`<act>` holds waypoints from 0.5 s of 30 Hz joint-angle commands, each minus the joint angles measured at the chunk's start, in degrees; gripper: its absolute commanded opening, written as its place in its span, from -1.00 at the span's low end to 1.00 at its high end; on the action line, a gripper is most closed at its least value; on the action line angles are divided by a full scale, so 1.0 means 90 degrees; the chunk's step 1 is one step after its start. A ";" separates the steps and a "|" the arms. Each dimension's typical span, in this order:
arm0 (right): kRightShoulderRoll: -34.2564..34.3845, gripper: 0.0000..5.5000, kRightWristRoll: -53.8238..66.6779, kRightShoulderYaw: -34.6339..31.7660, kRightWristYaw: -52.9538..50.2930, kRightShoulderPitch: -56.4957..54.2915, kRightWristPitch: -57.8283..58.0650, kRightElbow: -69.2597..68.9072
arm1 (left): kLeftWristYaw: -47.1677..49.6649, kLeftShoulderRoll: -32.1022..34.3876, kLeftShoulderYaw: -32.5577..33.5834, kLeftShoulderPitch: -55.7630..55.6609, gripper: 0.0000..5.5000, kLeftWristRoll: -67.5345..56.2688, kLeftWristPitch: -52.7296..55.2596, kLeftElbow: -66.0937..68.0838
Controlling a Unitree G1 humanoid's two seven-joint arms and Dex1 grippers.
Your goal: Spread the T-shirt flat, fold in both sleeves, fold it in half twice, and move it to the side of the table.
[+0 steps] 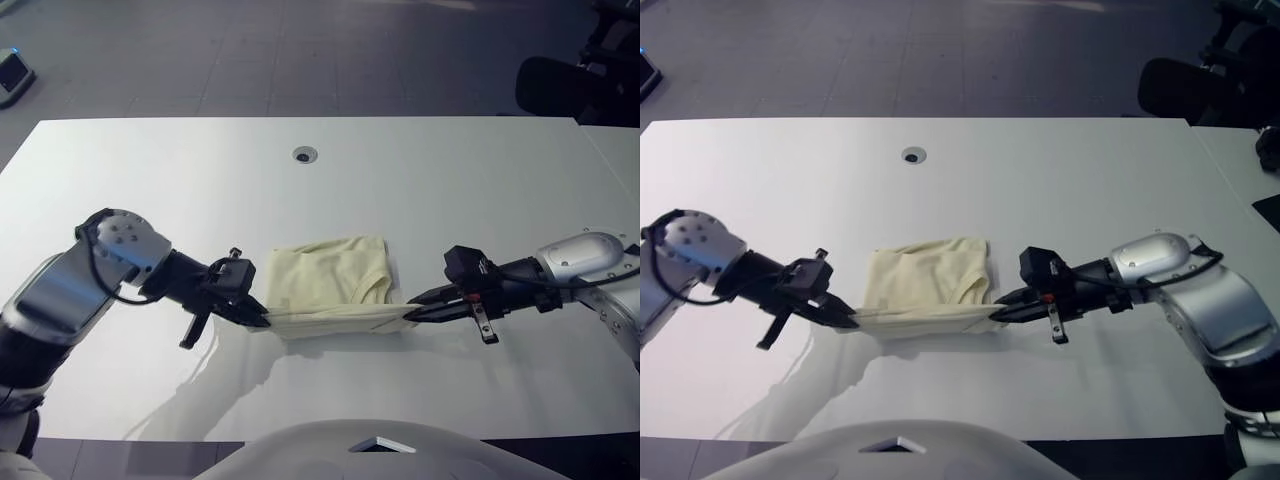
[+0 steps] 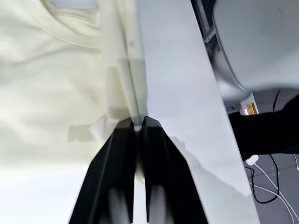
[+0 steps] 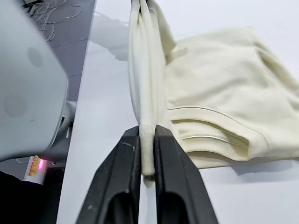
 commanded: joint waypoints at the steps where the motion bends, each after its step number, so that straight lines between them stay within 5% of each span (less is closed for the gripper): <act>1: 0.0155 -0.92 -0.0215 0.0378 0.0282 -0.0845 -0.0019 0.1093 | -0.0212 -0.0343 -0.0332 -0.0901 -0.97 0.0387 0.0033 0.0958; 15: 0.1557 -0.92 -0.1689 0.1498 0.0740 -0.2966 -0.1131 0.4860 | -0.0408 -0.1546 -0.0852 -0.2526 -0.97 0.1638 -0.1019 0.3955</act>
